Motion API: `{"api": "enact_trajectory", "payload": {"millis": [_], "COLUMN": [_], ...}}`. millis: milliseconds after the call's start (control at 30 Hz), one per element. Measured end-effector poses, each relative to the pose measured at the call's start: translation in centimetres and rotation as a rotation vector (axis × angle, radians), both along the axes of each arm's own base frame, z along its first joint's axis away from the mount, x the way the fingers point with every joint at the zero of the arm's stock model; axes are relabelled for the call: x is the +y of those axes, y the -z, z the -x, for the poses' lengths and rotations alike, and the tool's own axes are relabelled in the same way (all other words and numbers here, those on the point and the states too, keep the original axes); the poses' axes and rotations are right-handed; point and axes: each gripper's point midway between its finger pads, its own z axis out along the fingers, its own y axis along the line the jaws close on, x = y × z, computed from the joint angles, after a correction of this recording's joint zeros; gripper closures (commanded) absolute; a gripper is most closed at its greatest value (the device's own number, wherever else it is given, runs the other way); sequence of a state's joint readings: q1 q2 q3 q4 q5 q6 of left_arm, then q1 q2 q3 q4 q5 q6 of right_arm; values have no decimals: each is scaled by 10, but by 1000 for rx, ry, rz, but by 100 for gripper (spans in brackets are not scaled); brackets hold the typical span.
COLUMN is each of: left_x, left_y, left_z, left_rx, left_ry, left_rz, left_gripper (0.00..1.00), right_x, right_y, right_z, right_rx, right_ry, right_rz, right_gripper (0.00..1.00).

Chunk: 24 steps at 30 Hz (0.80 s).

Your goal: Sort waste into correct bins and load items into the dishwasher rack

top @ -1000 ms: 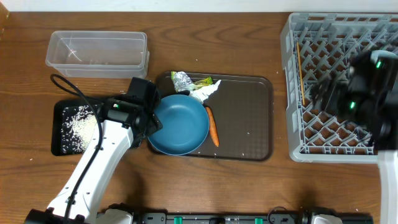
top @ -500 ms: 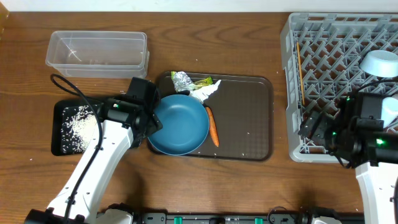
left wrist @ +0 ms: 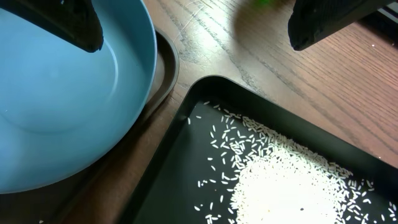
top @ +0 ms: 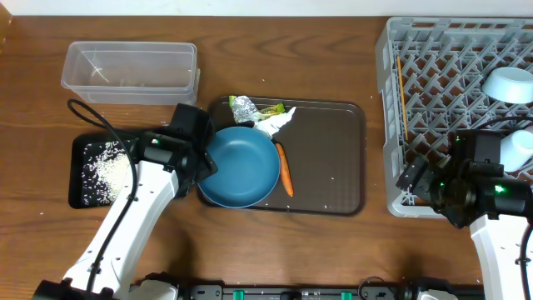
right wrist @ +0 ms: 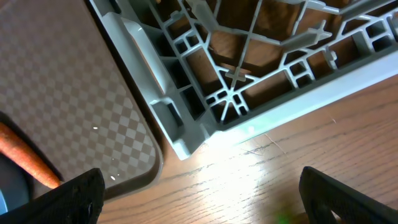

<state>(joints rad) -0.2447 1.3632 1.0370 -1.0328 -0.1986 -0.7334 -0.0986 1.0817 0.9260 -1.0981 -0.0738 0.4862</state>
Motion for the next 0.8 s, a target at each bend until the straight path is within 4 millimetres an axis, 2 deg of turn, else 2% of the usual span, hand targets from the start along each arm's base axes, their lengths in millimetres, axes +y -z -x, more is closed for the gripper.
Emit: {"api": "enact_trajectory", "payload": {"millis": [367,600,800], "left_x": [-2,-26,-31], "left_y": [0,3,4], "left_z": [-2,-3,-2], "left_rx": [-9,0,8], "left_ry": [1,18,22], "left_rz": [10,147,180], "left_gripper": [2,2,2], "right_x": [0,0,0], "right_y": [0,0,0], "right_z": [0,0,0], "right_rx": [0,0,0], "right_ry": [1,1,2], "right_rz": [0,0,-1], "right_gripper": [1,1,1]}}
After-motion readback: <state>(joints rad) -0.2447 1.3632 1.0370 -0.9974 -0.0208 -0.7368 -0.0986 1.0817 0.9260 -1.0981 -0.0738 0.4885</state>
